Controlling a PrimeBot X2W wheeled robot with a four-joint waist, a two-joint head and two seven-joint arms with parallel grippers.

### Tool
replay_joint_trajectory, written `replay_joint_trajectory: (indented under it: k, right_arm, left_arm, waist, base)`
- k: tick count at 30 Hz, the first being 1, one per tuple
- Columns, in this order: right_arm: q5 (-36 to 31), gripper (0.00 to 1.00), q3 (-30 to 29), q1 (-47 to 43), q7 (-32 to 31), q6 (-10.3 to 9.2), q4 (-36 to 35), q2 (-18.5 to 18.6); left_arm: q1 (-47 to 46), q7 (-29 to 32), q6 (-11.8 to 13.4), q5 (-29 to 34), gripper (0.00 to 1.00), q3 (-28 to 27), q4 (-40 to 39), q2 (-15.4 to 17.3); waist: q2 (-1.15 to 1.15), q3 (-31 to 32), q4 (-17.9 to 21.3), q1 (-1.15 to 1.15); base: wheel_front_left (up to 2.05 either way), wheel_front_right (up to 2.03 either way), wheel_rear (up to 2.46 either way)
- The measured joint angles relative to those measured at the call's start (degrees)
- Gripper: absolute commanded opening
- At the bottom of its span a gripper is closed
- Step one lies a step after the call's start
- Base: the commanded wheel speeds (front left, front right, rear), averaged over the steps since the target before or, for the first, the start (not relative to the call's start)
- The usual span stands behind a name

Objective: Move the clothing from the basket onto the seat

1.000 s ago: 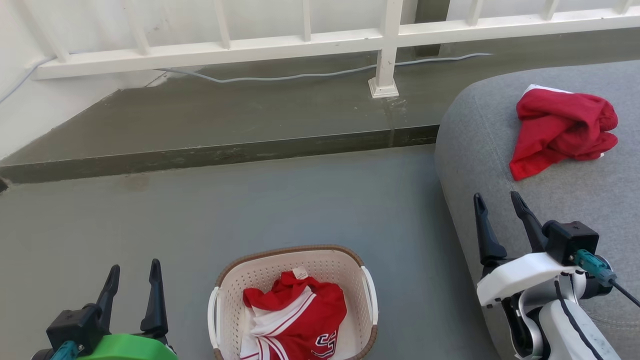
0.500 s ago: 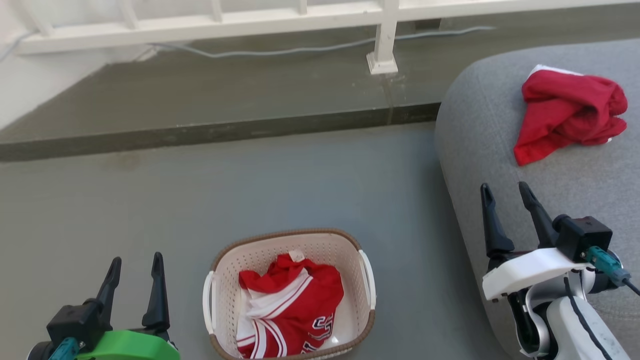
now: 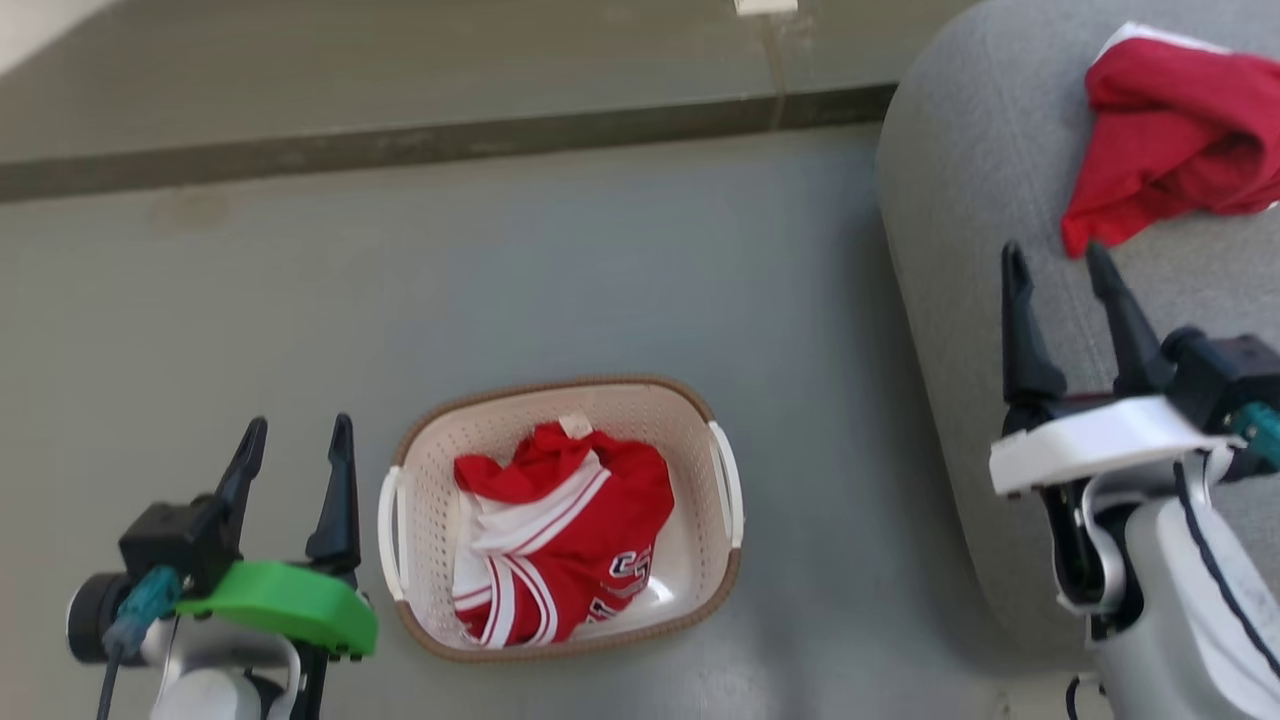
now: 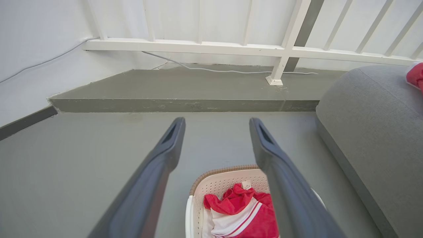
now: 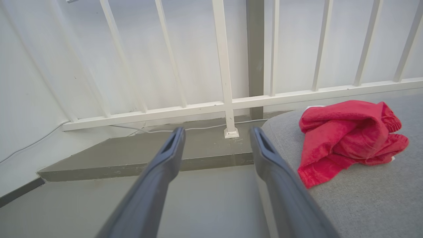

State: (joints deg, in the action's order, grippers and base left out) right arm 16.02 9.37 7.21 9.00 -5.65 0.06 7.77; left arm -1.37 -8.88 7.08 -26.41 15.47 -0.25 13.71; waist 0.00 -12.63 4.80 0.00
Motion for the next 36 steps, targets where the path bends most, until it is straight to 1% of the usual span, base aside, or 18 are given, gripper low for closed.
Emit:
replay_joint_trajectory:
  k: [4,7,11,21,25,36]
  right_arm:
    - [0.00,1.00,-0.56,3.04,-0.29,0.00,-0.92,0.04]
    - [0.00,1.00,-1.41,5.92,-0.48,-0.01,-1.80,0.29]
    - [0.01,1.00,-1.88,8.59,-0.51,-0.01,-2.61,0.46]
    - [0.26,1.00,-3.04,15.71,-0.58,-0.10,-4.68,0.33]
    - [0.67,1.00,-3.67,18.47,-0.56,-0.45,-5.46,0.03]
    - [0.71,1.00,-4.16,24.97,-0.10,-0.51,-7.51,-0.49]
  left_arm:
    - [-3.16,1.40,-0.49,0.40,1.00,1.15,1.51,0.01]
    - [-6.38,3.19,-1.11,1.80,1.00,3.02,3.58,0.07]
    - [-10.14,4.69,-1.78,2.88,1.00,4.06,5.61,0.04]
    - [-18.89,8.13,-4.13,4.15,1.00,7.24,11.17,-0.27]
    - [-22.03,9.29,-5.12,6.13,1.00,8.51,13.79,-0.33]
    - [-29.33,11.87,-7.69,8.29,1.00,11.81,19.06,-0.64]
  waist:
    - [0.00,-3.14,0.26,0.00]
    - [0.00,-6.32,0.61,0.00]
    - [0.00,-9.55,1.00,0.01]
    - [0.00,-17.67,2.25,0.01]
    - [0.00,-20.96,2.81,0.01]
    - [0.00,-30.00,4.28,0.01]
  base:
    - [0.00,0.00,0.00]
    - [0.00,0.00,0.00]
    - [0.00,0.00,0.00]
    - [0.00,0.00,0.00]
    - [0.00,0.00,0.00]
    - [0.00,0.00,0.00]
